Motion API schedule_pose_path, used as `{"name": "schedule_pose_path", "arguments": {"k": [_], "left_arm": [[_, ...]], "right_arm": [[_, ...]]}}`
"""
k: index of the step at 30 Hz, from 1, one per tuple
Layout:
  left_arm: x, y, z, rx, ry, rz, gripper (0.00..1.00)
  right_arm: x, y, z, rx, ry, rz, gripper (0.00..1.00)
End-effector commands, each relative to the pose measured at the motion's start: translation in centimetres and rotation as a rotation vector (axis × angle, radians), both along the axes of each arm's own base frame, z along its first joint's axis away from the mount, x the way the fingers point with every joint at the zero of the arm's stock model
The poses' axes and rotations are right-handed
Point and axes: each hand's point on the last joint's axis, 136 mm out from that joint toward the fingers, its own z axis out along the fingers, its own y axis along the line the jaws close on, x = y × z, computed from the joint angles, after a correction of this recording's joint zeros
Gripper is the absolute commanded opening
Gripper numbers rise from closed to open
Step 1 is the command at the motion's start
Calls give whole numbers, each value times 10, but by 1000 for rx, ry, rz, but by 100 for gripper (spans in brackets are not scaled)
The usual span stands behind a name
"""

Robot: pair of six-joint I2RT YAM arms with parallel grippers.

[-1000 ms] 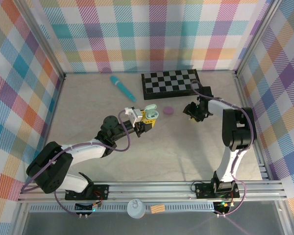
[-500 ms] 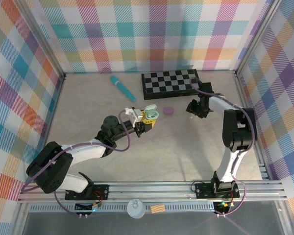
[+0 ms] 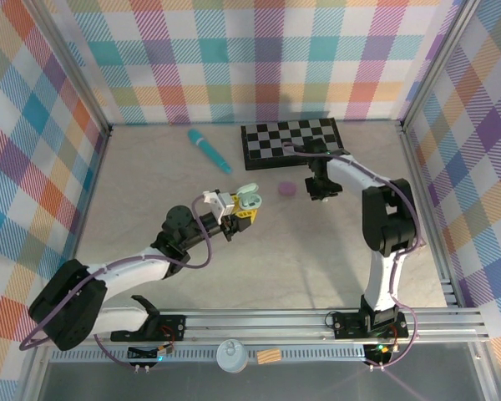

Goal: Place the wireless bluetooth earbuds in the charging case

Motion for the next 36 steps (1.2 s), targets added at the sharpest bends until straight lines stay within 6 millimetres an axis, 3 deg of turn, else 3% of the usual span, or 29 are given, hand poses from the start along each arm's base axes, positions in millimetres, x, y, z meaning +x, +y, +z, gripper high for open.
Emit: {"name": "schedule_pose_path", "arguments": {"k": [1, 8, 20, 36], "left_arm": [[-1, 12, 0, 17, -18, 44, 32], [-3, 15, -6, 51, -8, 54, 32], [-1, 13, -4, 47, -10, 51, 32], [-1, 13, -3, 47, -15, 52, 32]], "right_arm": [[-2, -8, -6, -145, 55, 64, 35], [9, -12, -16, -245, 61, 99, 32], [14, -12, -23, -265, 83, 128, 27], [5, -19, -28, -300, 131, 105, 22]]}}
